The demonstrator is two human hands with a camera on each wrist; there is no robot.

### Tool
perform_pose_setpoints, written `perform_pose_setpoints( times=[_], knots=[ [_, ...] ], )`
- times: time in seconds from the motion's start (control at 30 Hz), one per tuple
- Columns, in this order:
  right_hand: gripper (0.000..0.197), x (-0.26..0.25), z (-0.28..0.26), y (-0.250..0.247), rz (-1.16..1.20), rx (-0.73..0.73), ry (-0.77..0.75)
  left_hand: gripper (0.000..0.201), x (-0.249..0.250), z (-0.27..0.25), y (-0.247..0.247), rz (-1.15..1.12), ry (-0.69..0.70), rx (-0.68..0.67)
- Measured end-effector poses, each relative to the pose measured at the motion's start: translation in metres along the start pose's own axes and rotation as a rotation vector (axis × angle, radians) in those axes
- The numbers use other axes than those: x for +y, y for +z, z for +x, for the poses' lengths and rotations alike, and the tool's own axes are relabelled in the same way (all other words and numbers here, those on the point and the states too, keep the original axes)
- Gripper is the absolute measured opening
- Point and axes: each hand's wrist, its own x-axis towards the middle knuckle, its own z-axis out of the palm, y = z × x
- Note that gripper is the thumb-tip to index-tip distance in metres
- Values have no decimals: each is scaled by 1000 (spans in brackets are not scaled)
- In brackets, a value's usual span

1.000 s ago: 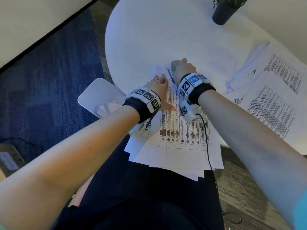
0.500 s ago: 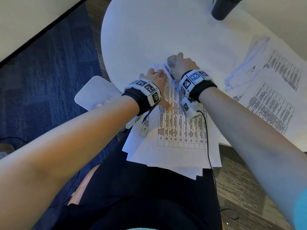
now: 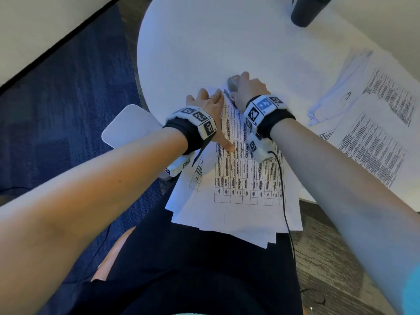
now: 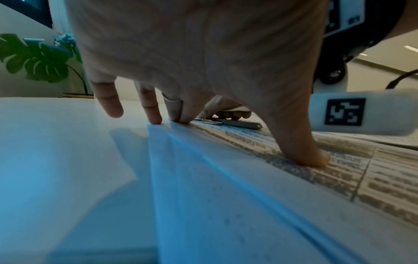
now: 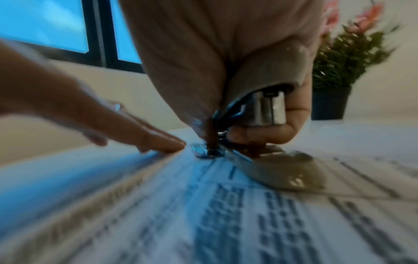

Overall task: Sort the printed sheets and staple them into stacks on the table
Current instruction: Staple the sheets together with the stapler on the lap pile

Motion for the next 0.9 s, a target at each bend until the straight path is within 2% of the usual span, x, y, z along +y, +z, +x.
perform_pose_setpoints(
  times=[0.1,0.3,0.53,0.7,0.9],
  knots=[
    [43,-1,3,-3,-10,-23,2,148,1,-1,-1,11,1,1],
    [31,-3,-2,-1,-162,105,-151,148,2,-4,-2,35,-11,15],
    [49,-9,6,-5,22,10,-45,145,3,-4,-2,66,-18,22],
    [42,-10,10,-5,-49,24,-91,144,2,-3,-4,85,-28,25],
    [38,-19,18,-6,8,46,-79,143,2,-4,-1,65,-23,39]
  ],
)
